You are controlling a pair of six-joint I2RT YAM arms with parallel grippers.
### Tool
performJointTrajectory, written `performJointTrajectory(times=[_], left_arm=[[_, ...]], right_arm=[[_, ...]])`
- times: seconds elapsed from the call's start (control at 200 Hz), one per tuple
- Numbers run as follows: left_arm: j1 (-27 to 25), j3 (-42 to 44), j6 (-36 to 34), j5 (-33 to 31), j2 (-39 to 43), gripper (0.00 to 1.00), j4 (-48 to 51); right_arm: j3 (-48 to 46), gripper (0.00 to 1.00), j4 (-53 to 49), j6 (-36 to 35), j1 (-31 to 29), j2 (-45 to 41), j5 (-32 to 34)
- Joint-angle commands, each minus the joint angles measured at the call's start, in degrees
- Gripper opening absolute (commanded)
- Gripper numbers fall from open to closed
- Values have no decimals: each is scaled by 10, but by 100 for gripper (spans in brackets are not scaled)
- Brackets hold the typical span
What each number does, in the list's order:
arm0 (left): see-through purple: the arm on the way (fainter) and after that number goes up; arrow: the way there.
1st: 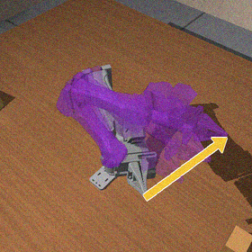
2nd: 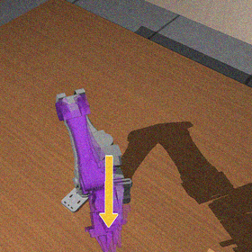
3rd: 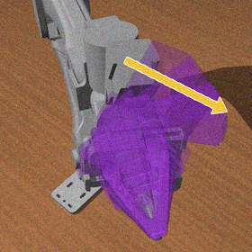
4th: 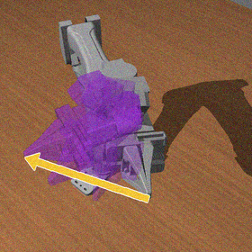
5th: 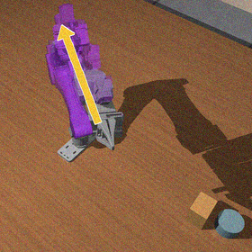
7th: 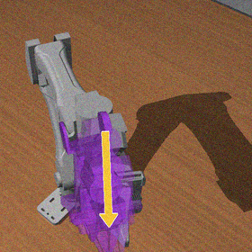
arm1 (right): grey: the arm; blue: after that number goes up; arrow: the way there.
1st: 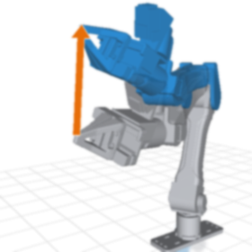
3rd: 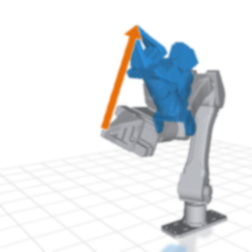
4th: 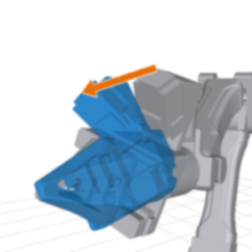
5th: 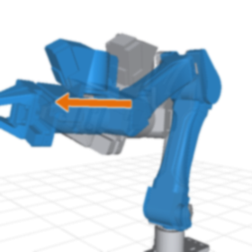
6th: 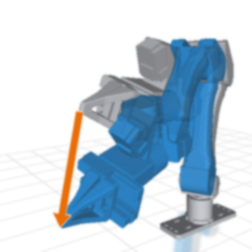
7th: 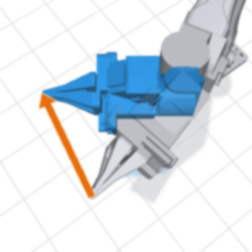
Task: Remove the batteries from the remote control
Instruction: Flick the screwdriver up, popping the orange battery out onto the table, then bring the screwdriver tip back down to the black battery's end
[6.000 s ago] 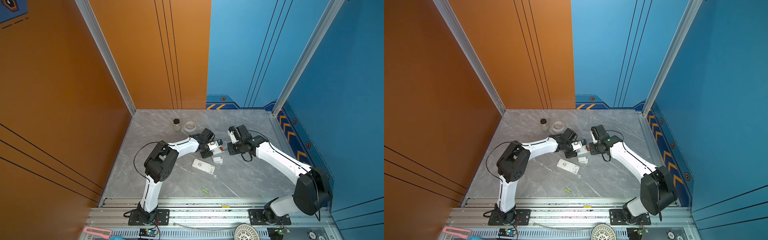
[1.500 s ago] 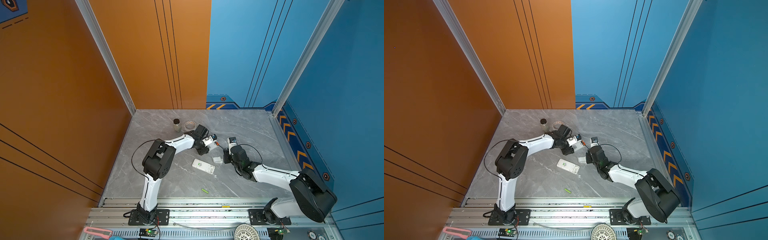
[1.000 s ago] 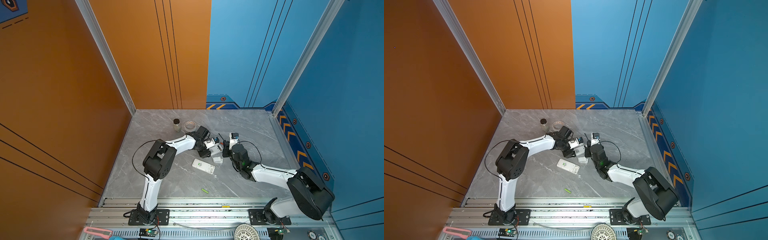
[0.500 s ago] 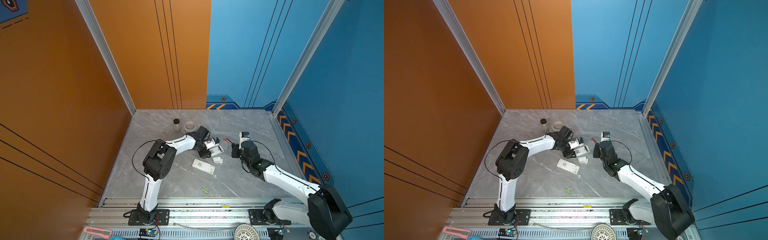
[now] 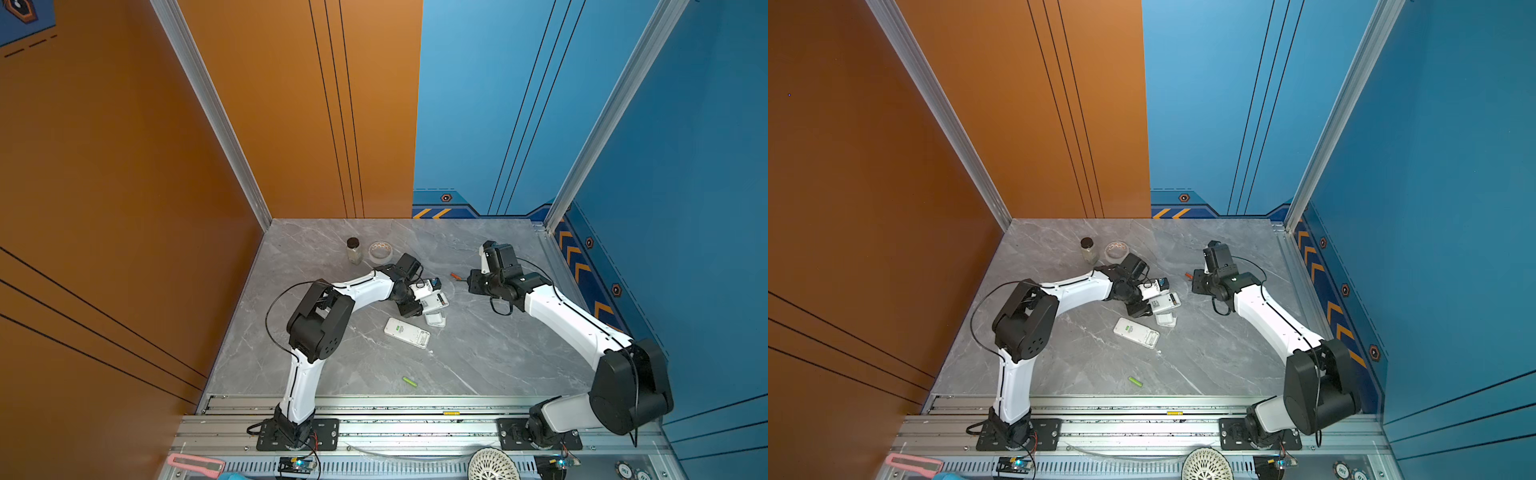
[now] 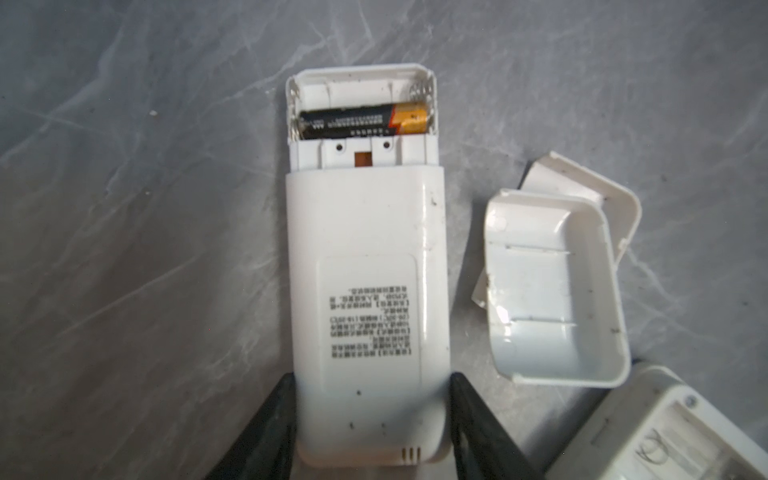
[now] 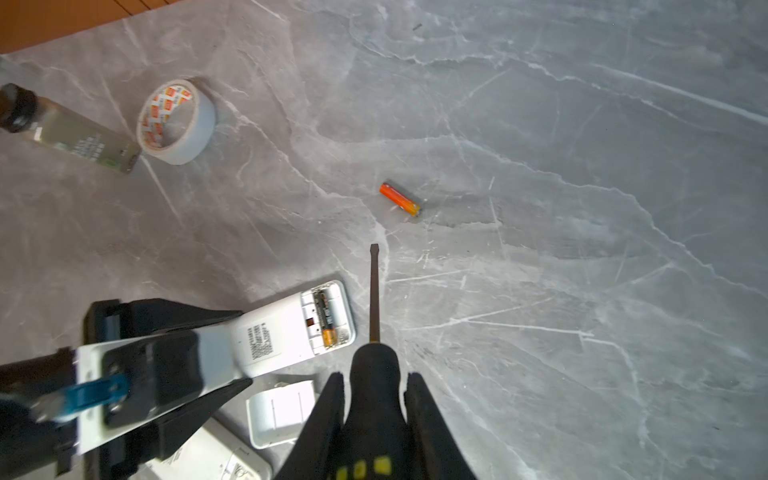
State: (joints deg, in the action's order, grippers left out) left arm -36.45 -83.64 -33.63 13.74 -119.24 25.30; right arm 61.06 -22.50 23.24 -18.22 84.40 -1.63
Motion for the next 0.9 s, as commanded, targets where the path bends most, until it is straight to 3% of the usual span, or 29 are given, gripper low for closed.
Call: performJointTrajectory(times=[0.0,0.285,0.485,0.63,0.896], left_arm=[[-20,9,-19,13,-18,0,59],[-23,11,-20,8,-13,0,59],[-24,10,-19,4,-14,0,59],[-25,9,-19,2,-17,0,59],[-25,11,-23,-19,-15,0,41]], right_arm=[[18,0,22,29,14,34,24],[26,0,125,45,40,87,55],[81,0,97,35,47,130,62],[76,0,98,43,44,108,37],[69,0,-73,6,-6,26,-61]])
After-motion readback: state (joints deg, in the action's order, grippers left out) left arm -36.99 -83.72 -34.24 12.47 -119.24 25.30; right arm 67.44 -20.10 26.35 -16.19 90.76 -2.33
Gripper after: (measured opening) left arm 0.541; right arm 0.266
